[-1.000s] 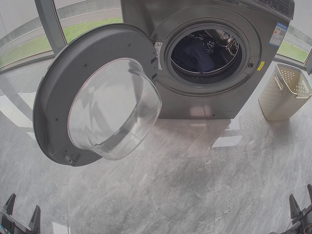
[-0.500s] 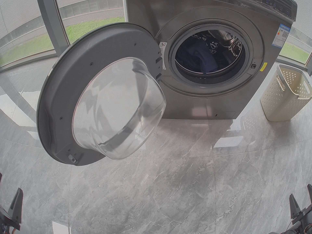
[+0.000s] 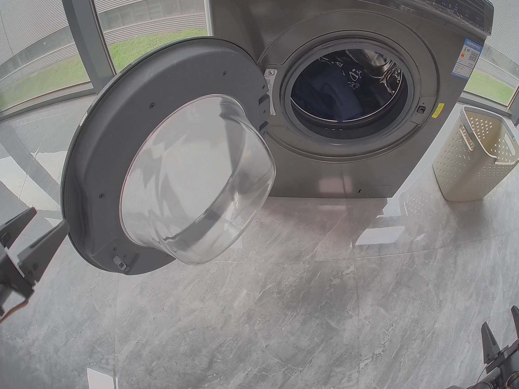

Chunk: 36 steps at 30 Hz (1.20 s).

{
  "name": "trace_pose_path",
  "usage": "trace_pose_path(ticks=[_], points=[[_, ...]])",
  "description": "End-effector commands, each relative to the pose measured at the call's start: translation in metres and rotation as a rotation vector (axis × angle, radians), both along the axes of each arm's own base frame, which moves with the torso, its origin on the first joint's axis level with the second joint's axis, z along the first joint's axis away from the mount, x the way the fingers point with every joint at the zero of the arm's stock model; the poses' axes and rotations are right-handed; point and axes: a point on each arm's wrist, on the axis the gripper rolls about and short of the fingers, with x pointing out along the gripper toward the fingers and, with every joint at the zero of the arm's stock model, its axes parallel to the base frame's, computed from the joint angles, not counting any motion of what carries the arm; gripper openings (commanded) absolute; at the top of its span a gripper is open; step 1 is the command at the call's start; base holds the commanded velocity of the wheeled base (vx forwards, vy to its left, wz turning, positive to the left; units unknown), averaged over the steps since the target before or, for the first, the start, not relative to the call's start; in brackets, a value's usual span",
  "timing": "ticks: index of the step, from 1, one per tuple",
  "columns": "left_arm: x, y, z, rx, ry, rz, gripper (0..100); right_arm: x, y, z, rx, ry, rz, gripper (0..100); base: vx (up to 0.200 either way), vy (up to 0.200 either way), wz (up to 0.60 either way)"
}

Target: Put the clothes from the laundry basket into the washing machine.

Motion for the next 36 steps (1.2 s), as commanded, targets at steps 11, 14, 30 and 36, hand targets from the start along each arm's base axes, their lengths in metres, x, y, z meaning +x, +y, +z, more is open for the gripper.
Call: trace_pose_path(ticks=[11, 14, 30, 36], points=[[0.085, -0.027, -0.007, 0.084, 0.006, -0.168, 100, -0.001, 0.0, -0.003, 0.0, -0.007, 0.0, 100, 0.0, 0.0, 0.0], [0.064, -0.041, -0.004, 0.053, -0.025, -0.349, 100, -0.001, 0.0, -0.003, 0.0, -0.007, 0.0, 100, 0.0, 0.0, 0.0], [0.03, -0.026, 0.016, -0.061, -0.072, -0.345, 100, -0.001, 0.0, -0.003, 0.0, -0.007, 0.001, 100, 0.0, 0.0, 0.0], [0.034, -0.014, 0.019, -0.058, -0.076, -0.232, 100, -0.001, 0.0, -0.003, 0.0, -0.007, 0.001, 100, 0.0, 0.0, 0.0]])
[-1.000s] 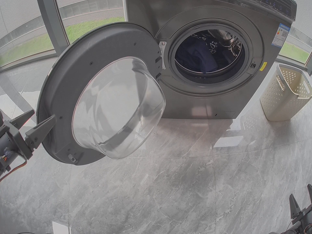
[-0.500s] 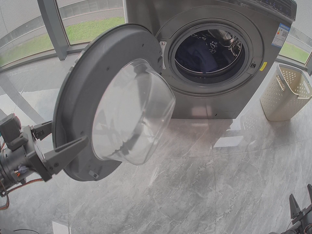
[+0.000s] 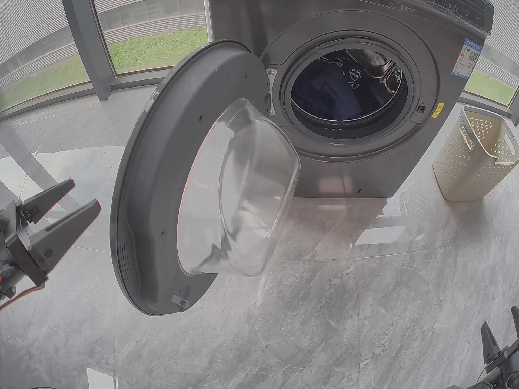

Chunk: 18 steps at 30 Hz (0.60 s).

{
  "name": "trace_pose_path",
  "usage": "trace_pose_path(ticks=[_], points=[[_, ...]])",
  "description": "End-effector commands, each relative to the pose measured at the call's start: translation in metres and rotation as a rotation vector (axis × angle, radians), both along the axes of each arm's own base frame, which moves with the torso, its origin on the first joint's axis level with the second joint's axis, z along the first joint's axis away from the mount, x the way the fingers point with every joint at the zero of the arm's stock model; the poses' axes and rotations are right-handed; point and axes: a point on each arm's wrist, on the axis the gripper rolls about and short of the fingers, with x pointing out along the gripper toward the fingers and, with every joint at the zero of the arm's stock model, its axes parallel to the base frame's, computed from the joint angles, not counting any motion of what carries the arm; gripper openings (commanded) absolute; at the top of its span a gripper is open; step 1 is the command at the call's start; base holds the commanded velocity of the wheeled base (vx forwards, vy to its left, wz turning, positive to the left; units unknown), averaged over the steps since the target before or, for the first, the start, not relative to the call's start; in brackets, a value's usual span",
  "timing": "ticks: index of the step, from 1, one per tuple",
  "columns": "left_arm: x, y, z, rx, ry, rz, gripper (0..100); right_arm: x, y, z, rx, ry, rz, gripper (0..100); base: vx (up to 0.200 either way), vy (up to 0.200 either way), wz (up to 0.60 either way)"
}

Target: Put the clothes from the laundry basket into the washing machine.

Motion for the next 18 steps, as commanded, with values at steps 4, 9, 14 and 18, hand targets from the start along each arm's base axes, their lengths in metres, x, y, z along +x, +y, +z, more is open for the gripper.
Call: trace_pose_path(ticks=[4, 9, 14, 18], points=[[0.011, 0.009, -0.006, 0.023, 0.034, 0.109, 100, -0.001, 0.0, -0.003, 0.0, -0.008, 0.0, 100, 0.0, 0.0, 0.0], [0.029, 0.003, -0.021, 0.084, 0.096, 0.09, 100, -0.001, 0.0, -0.003, 0.0, -0.008, 0.002, 100, 0.0, 0.0, 0.0], [0.04, -0.011, -0.028, 0.105, 0.136, 0.017, 100, -0.001, 0.0, -0.003, 0.0, -0.008, 0.0, 100, 0.0, 0.0, 0.0], [0.044, -0.029, -0.023, 0.089, 0.107, -0.079, 100, -0.001, 0.0, -0.003, 0.0, -0.008, 0.0, 100, 0.0, 0.0, 0.0]])
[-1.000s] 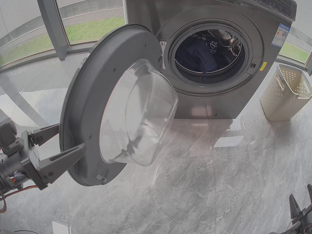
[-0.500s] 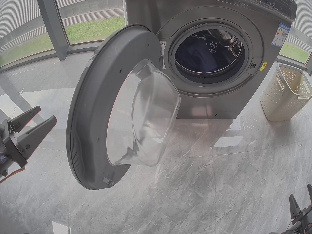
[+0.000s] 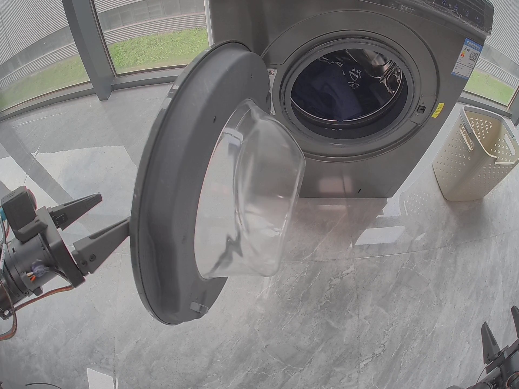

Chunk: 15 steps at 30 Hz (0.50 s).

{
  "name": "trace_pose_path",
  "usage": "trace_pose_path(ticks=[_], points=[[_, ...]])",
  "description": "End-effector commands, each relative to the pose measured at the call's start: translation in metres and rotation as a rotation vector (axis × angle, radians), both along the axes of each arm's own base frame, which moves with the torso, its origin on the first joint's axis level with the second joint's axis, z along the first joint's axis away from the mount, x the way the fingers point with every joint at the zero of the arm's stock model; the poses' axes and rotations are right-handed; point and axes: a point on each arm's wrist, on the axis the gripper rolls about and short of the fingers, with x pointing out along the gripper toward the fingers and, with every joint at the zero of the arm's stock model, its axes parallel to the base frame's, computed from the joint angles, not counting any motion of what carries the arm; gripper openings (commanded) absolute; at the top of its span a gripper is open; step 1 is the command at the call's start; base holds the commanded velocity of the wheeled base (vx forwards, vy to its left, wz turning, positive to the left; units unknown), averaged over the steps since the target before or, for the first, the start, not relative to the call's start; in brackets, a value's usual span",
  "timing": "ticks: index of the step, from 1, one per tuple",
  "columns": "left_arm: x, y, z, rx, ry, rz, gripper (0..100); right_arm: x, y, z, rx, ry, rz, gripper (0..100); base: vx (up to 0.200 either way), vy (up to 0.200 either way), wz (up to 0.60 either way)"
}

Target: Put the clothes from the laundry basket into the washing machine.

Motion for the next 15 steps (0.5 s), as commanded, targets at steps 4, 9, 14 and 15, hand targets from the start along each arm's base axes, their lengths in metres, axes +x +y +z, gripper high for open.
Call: trace_pose_path(ticks=[4, 9, 14, 15], points=[[0.023, -0.039, 0.001, 0.0, 0.02, -0.139, 100, -0.001, 0.0, -0.003, 0.0, -0.008, 0.0, 100, 0.0, 0.0, 0.0], [0.043, -0.067, 0.005, 0.004, 0.025, -0.189, 100, -0.001, 0.0, -0.003, 0.0, -0.008, 0.0, 100, 0.0, 0.0, 0.0], [0.066, -0.095, 0.012, -0.019, -0.011, -0.213, 100, -0.001, 0.0, -0.003, 0.0, -0.008, 0.0, 100, 0.0, 0.0, 0.0], [0.071, -0.101, 0.013, -0.023, -0.017, -0.217, 100, -0.001, 0.0, -0.003, 0.0, -0.008, -0.002, 100, 0.0, 0.0, 0.0]])
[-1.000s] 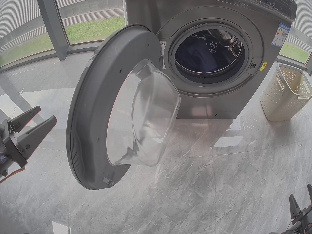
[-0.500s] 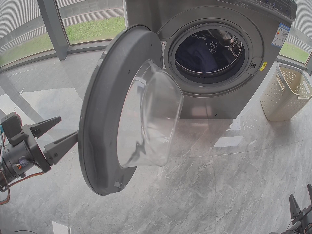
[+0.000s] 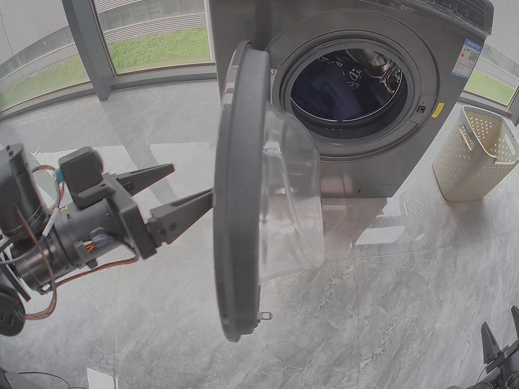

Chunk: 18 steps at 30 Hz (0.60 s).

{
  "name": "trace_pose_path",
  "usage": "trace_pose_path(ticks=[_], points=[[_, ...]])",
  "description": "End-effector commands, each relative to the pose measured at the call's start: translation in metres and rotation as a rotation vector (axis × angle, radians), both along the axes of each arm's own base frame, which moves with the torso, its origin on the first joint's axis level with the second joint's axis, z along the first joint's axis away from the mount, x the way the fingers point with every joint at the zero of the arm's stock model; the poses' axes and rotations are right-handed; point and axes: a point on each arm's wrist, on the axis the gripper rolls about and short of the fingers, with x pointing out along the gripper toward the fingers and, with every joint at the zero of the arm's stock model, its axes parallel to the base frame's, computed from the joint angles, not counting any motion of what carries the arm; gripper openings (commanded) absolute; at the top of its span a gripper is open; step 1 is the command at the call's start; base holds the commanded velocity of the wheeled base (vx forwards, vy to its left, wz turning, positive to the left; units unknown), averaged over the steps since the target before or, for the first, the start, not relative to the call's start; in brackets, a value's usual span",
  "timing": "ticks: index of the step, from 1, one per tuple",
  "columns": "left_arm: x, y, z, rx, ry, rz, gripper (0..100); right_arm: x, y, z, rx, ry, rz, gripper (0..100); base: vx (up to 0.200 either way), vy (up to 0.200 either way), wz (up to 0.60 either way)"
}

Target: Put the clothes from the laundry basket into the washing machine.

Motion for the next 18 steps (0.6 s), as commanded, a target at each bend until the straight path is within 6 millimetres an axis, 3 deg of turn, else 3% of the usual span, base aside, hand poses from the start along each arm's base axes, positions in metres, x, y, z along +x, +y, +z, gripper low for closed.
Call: trace_pose_path(ticks=[1, 9, 13, 18], points=[[0.034, -0.039, -0.004, 0.001, 0.009, -0.035, 100, -0.001, 0.0, -0.003, 0.0, -0.008, -0.001, 100, 0.0, 0.0, 0.0], [0.07, -0.076, 0.005, -0.043, 0.0, -0.05, 100, -0.001, 0.0, -0.003, 0.0, -0.008, -0.001, 100, 0.0, 0.0, 0.0], [0.106, -0.102, 0.018, -0.13, -0.002, -0.054, 100, -0.001, 0.0, -0.003, 0.0, -0.008, 0.0, 100, 0.0, 0.0, 0.0], [0.146, -0.13, 0.021, -0.191, -0.034, 0.01, 100, -0.001, 0.0, -0.003, 0.0, -0.008, 0.0, 100, 0.0, 0.0, 0.0]])
